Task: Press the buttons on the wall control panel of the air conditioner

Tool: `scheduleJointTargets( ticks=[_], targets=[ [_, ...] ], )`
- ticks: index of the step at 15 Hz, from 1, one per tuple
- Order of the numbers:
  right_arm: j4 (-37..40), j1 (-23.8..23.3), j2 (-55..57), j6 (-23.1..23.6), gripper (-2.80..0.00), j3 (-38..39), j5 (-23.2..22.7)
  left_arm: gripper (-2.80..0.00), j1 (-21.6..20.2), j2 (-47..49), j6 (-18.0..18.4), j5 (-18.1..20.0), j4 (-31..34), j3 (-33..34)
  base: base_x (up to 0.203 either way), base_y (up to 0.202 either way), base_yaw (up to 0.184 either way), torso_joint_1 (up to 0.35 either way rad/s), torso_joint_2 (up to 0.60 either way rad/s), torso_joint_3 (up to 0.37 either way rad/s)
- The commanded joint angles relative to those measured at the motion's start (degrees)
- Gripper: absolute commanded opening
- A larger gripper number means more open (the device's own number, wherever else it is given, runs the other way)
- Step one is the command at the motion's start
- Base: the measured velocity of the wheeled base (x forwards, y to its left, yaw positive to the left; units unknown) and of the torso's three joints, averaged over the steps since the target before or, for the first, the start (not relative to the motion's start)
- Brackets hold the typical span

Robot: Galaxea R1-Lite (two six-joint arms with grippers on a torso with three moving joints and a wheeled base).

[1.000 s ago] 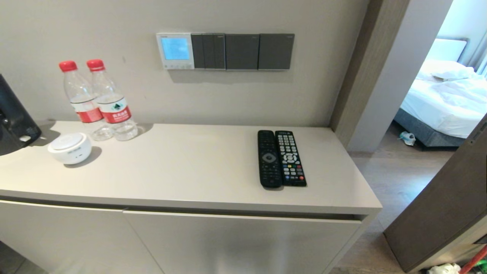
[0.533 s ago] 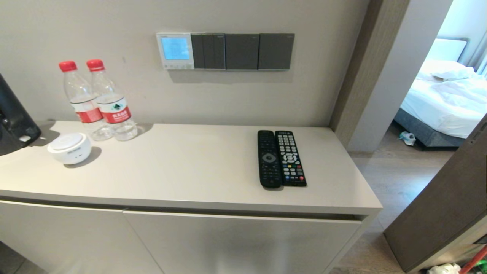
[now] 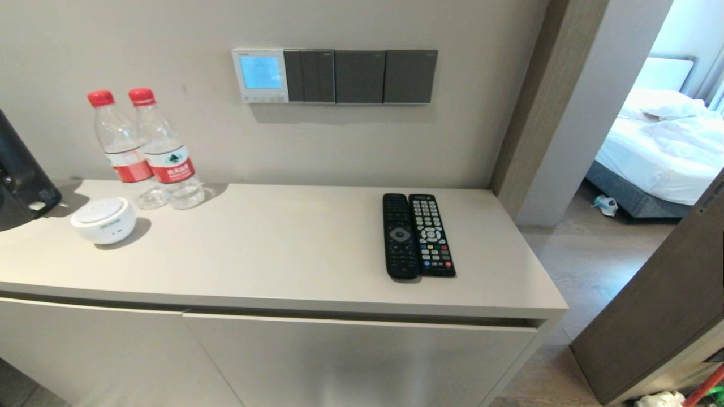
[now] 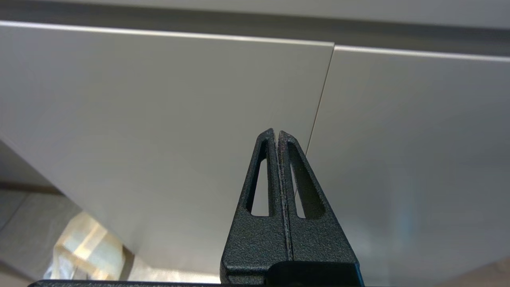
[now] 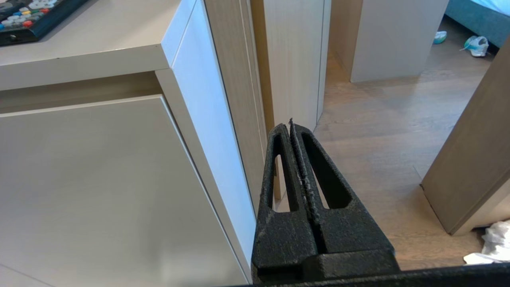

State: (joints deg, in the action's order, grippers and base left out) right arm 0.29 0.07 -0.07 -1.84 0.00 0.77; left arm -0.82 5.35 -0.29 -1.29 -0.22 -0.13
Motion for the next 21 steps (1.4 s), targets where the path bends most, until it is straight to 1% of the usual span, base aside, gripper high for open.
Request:
scheduleJointTargets(
  ticks=[1, 7, 21],
  targets=[
    [0.0, 0.0, -0.1, 0.0, -2.8, 0.0, 0.0, -2.8, 0.0, -2.6, 0.0, 0.0, 0.1, 0.0, 0.0, 0.0, 0.0, 0.0, 0.0, 0.0],
    [0.0, 0.0, -0.1, 0.0, -2.8, 0.0, 0.0, -2.8, 0.0, -5.4, 0.0, 0.0, 0.2, 0.0, 0.0, 0.0, 0.0, 0.0, 0.0, 0.0],
    [0.0, 0.0, -0.1, 0.0, -2.8, 0.0, 0.0, -2.8, 0.2, -5.3, -0.5, 0.0, 0.3, 0.1, 0.0, 0.0, 0.0, 0.0, 0.0, 0.0]
  ],
)
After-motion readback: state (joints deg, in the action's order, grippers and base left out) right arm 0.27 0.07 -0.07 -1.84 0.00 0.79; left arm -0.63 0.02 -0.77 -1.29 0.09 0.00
